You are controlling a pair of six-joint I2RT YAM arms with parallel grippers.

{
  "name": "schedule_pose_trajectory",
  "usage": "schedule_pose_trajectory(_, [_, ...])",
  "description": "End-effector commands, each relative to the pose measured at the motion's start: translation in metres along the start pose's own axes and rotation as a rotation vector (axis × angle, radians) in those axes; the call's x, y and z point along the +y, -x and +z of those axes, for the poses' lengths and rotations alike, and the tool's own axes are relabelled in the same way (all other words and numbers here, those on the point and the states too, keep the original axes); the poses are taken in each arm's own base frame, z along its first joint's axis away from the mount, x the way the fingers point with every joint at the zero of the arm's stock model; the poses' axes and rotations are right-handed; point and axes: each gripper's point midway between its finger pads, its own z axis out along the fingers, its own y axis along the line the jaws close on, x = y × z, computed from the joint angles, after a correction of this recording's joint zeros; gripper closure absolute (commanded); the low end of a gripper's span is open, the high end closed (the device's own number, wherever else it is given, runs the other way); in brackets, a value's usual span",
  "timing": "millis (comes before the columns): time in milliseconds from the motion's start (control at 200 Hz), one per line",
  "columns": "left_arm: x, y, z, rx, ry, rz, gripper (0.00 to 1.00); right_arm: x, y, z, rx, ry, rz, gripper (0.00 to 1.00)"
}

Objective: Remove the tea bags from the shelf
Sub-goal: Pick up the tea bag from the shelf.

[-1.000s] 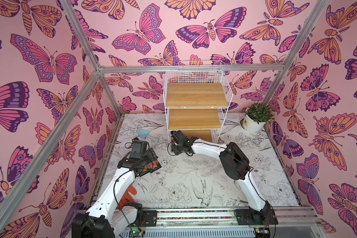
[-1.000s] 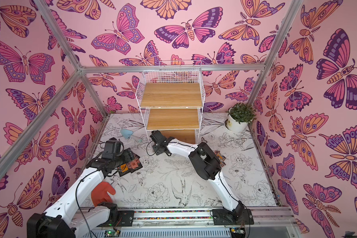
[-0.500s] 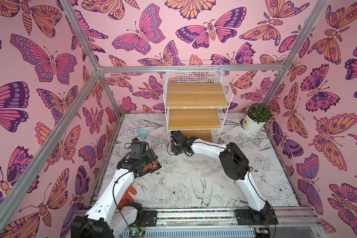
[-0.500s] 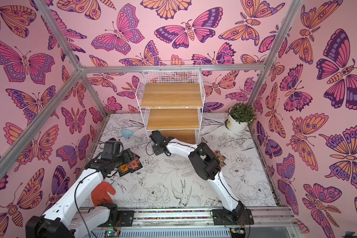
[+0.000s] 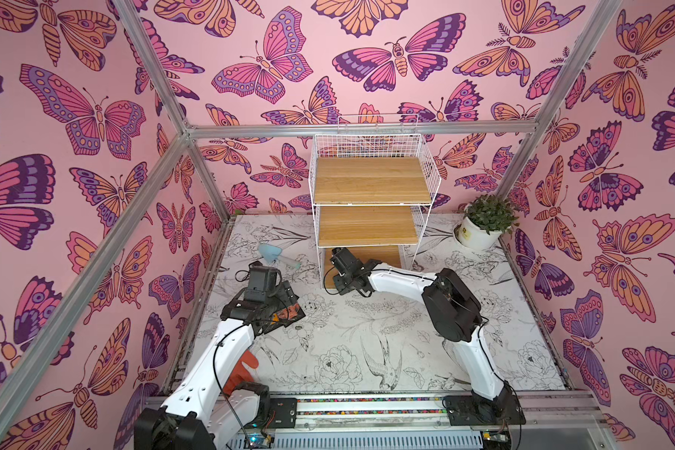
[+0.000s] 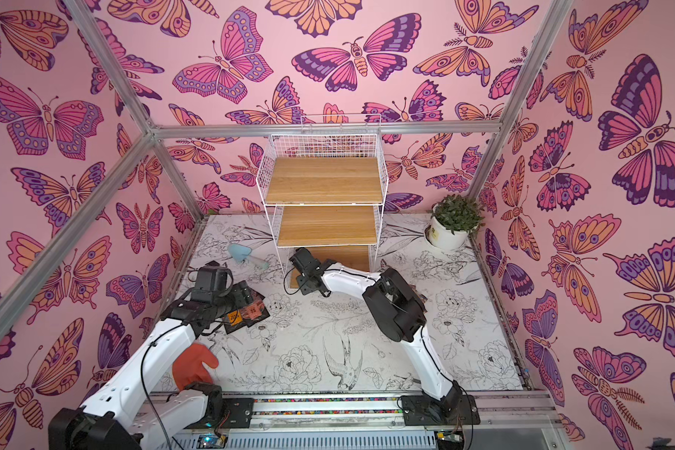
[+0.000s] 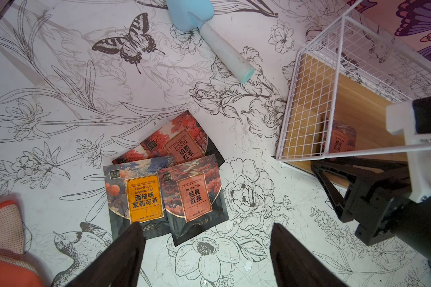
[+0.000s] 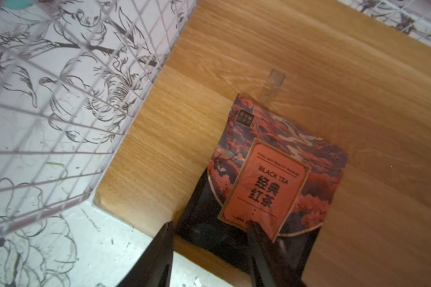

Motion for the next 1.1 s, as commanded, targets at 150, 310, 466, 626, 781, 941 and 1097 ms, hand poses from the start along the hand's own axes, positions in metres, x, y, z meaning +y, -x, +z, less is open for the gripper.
schedule_pose_trajectory(150, [0.000, 0.000, -0.005, -0.001, -0.013, -0.006, 0.17, -0.013, -0.005, -0.019, 0.010, -0.080, -0.022, 0.35])
schedule_pose_trajectory(310, [-0.001, 0.000, -0.005, 0.000, -0.020, -0.006, 0.17, -0.015, 0.003, -0.026, -0.018, -0.110, 0.001, 0.19])
schedule_pose_trajectory(466, [-0.003, 0.000, -0.004, 0.003, -0.026, -0.006, 0.17, -0.016, 0.007, -0.024, -0.031, -0.118, 0.039, 0.04])
schedule_pose_trajectory(626, [-0.004, 0.001, -0.004, 0.000, -0.030, -0.006, 0.17, -0.022, 0.014, -0.025, -0.061, -0.154, 0.112, 0.03])
schedule_pose_trajectory(781, [-0.005, 0.001, -0.004, 0.001, -0.034, -0.005, 0.17, -0.021, 0.021, -0.024, -0.096, -0.151, 0.194, 0.03])
schedule_pose_trajectory(941, [-0.005, 0.001, -0.004, 0.000, -0.035, -0.006, 0.17, -0.019, 0.025, -0.020, -0.124, -0.125, 0.244, 0.02])
schedule_pose_trajectory(1097, [-0.004, 0.001, -0.003, -0.001, -0.035, -0.006, 0.17, -0.017, 0.026, -0.012, -0.112, -0.116, 0.271, 0.02])
